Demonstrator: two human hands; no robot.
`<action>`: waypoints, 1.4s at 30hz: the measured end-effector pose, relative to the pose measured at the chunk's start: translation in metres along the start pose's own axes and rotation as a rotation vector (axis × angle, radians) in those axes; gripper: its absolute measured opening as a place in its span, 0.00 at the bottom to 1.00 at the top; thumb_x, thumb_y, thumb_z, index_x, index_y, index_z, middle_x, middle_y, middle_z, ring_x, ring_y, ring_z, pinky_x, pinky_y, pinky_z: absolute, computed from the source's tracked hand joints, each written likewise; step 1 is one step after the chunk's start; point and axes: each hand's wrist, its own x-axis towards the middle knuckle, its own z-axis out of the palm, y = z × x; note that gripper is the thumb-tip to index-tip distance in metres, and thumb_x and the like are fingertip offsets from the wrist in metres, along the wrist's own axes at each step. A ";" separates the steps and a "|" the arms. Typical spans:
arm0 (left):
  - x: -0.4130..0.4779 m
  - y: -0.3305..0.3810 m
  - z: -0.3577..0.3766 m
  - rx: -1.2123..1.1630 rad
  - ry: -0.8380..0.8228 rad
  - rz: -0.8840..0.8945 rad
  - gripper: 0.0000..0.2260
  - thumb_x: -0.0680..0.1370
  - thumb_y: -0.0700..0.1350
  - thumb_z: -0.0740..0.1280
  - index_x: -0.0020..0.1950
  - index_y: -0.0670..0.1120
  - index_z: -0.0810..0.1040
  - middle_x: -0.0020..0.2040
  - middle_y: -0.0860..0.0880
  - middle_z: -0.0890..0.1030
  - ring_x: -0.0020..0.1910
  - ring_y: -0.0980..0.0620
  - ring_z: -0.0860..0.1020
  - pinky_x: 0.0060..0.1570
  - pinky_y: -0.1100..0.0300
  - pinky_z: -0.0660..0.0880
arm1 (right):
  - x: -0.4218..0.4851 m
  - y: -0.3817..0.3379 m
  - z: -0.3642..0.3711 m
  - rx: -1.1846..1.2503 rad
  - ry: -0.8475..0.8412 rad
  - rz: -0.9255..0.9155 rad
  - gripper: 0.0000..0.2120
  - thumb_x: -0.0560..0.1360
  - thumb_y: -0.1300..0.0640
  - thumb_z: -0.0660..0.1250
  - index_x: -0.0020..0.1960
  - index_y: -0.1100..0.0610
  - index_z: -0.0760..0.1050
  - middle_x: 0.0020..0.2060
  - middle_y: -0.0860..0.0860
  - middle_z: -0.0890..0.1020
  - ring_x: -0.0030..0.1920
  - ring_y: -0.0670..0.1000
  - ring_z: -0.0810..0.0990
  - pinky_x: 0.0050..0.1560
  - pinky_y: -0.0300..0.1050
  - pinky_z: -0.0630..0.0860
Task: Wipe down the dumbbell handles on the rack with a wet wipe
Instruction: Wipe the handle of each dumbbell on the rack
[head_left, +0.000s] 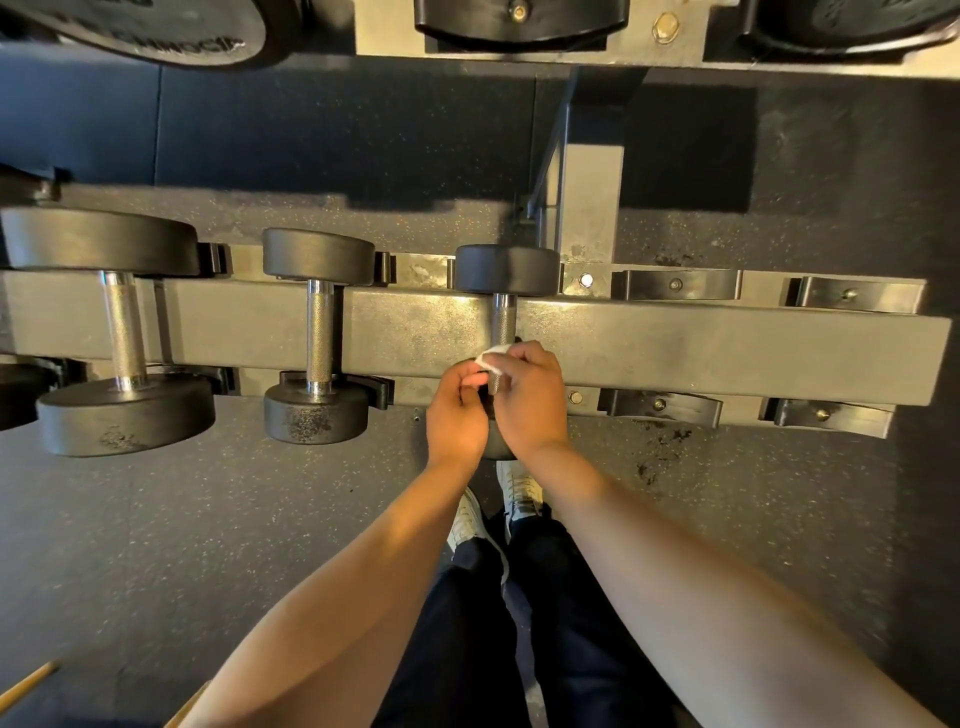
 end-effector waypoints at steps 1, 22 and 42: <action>-0.003 -0.003 0.000 0.007 0.002 0.004 0.16 0.82 0.36 0.56 0.61 0.50 0.79 0.51 0.56 0.83 0.52 0.55 0.80 0.46 0.70 0.72 | -0.002 0.000 -0.001 -0.026 -0.025 0.013 0.18 0.75 0.70 0.64 0.59 0.55 0.84 0.53 0.51 0.77 0.59 0.54 0.73 0.60 0.41 0.72; -0.011 0.023 0.015 0.217 0.036 0.206 0.19 0.78 0.43 0.56 0.67 0.53 0.74 0.60 0.51 0.78 0.59 0.48 0.76 0.62 0.44 0.74 | 0.004 -0.001 -0.025 0.461 0.087 0.479 0.13 0.78 0.65 0.65 0.56 0.53 0.84 0.54 0.52 0.84 0.54 0.49 0.81 0.58 0.40 0.76; -0.003 0.015 -0.004 0.274 0.021 0.216 0.26 0.80 0.36 0.55 0.72 0.59 0.71 0.62 0.53 0.81 0.54 0.53 0.78 0.53 0.57 0.74 | 0.042 -0.008 -0.004 0.901 0.118 0.542 0.09 0.78 0.67 0.67 0.48 0.55 0.81 0.48 0.48 0.83 0.48 0.44 0.81 0.44 0.33 0.76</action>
